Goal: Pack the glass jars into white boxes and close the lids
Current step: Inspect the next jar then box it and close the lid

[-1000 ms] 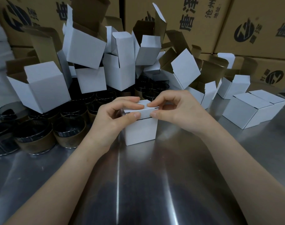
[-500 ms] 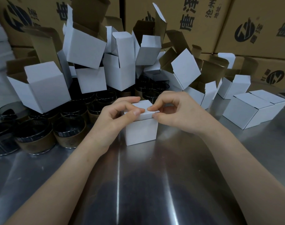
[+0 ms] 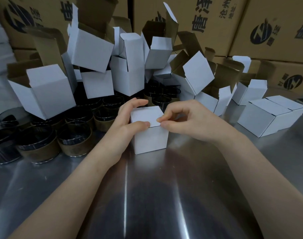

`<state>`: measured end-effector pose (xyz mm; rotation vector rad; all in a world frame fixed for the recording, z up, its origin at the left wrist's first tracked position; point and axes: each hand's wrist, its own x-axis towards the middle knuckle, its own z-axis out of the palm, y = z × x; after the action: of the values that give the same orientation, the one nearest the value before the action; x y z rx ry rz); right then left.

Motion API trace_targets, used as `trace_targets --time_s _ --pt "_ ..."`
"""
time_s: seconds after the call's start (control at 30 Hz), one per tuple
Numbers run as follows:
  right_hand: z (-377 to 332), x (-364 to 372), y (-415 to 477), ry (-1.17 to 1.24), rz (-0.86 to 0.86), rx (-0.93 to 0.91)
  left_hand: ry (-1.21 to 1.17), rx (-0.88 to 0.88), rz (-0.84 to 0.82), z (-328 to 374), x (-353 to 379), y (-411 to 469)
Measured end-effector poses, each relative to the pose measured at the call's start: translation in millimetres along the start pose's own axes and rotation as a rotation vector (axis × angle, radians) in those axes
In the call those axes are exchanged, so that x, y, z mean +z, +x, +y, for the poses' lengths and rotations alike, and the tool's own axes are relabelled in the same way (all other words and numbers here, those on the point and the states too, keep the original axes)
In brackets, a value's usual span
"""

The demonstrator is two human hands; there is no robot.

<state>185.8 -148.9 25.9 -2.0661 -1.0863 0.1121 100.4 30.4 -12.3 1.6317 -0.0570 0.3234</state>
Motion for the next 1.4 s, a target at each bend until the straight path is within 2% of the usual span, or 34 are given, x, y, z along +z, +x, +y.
trace_targets --time_s 0.2,0.4,0.5,0.6,0.73,0.93,1.17,1.4 --pt "-4.2 4.5 -1.0 -0.136 0.090 -0.057 -0.029 -0.002 0.010 -2.8 1.5 2.8" --pt "-10.5 19.9 -1.6 -0.276 0.047 -0.088 -0.056 0.031 -0.006 -9.5 -2.1 3.5" --pt "-15.3 14.1 -3.9 -0.323 0.044 -0.053 -0.066 -0.009 -0.040 -10.5 0.5 1.4" --pt "-18.3 2.2 -7.8 -0.441 0.022 0.037 -0.051 -0.053 -0.042 -9.4 3.7 -1.1" --pt "-15.2 -23.2 -19.2 -0.590 -0.013 0.235 0.106 -0.023 0.034 -9.1 3.4 -0.4" --pt "14.4 -68.7 -39.5 -0.774 0.114 0.527 0.220 0.035 0.037 -11.9 3.7 -0.2" --pt "59.3 -113.4 -55.7 -0.814 0.209 0.687 0.250 0.032 0.030 -12.7 4.0 -0.6" --pt "81.6 -128.9 -59.9 -0.710 0.282 0.803 0.267 0.013 0.021 -11.2 3.8 -1.8"
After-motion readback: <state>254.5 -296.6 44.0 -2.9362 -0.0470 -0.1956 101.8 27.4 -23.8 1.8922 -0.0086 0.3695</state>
